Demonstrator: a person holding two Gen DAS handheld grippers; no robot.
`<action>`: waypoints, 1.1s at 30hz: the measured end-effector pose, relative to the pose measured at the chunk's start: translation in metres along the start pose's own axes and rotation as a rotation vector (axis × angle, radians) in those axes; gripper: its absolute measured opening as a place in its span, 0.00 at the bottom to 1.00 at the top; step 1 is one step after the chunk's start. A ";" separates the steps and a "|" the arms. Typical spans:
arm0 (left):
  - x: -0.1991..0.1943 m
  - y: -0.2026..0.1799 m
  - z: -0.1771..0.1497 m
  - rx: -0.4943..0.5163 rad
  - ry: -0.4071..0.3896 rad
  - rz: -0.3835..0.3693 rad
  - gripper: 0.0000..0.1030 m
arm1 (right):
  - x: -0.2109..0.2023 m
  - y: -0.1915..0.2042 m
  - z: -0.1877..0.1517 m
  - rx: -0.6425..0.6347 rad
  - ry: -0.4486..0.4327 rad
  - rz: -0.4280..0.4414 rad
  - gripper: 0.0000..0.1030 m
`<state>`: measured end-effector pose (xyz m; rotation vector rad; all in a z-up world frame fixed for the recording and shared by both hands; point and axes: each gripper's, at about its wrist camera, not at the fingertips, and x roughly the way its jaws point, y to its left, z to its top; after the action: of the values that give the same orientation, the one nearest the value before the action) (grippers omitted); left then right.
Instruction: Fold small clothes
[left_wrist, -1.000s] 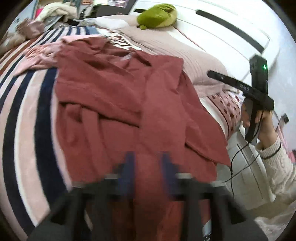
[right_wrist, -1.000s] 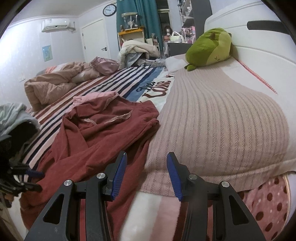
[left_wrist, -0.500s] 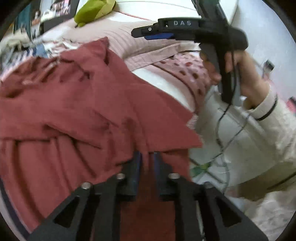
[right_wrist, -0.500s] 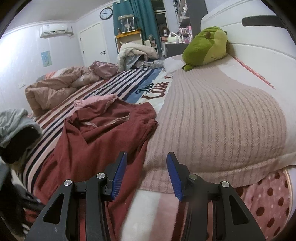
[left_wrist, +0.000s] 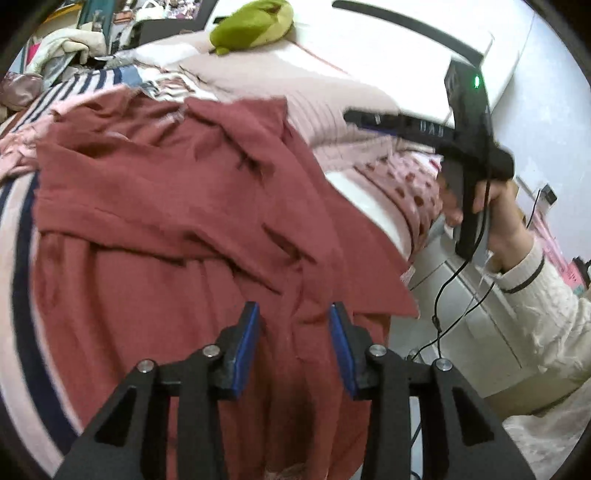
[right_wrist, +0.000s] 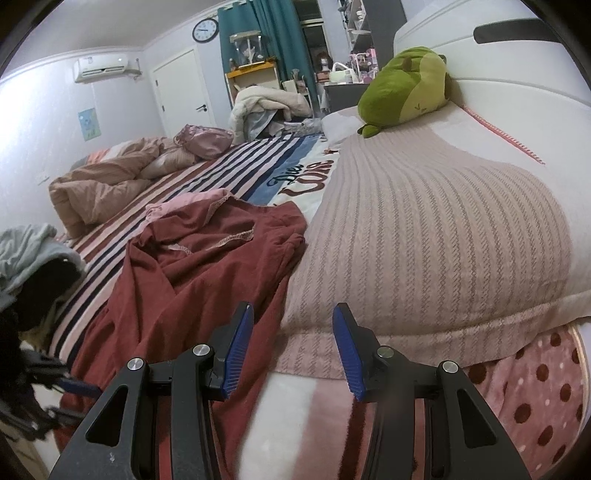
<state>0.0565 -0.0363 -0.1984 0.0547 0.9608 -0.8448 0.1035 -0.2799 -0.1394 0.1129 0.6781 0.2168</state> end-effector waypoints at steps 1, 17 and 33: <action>0.006 -0.005 0.000 0.005 0.001 -0.001 0.26 | 0.001 0.000 -0.001 0.002 0.002 0.001 0.39; 0.019 -0.035 0.027 0.014 -0.118 0.094 0.29 | -0.002 -0.005 -0.004 0.019 0.005 0.007 0.39; -0.060 0.023 0.039 -0.049 -0.164 0.264 0.03 | 0.001 -0.008 -0.004 0.013 0.023 0.007 0.39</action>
<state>0.0813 0.0006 -0.1380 0.0678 0.7991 -0.5733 0.1026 -0.2869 -0.1446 0.1253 0.7022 0.2212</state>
